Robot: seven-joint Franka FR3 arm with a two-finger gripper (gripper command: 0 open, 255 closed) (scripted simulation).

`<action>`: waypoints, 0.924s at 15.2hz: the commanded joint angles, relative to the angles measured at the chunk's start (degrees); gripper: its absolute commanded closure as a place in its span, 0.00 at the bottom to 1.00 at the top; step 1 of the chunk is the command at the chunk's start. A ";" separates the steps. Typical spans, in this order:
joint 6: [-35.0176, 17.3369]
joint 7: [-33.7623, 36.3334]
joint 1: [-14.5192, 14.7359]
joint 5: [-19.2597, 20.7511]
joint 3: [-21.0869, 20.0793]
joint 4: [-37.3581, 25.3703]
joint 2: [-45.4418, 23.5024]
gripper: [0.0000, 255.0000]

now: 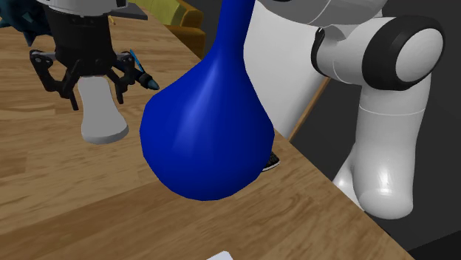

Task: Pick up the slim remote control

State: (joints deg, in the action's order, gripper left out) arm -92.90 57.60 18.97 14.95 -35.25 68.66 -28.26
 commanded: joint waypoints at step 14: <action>7.96 -0.26 3.01 1.30 0.36 -10.74 -2.66 1.00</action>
State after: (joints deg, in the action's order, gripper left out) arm -86.30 57.33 21.41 16.01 -34.95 59.76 -30.47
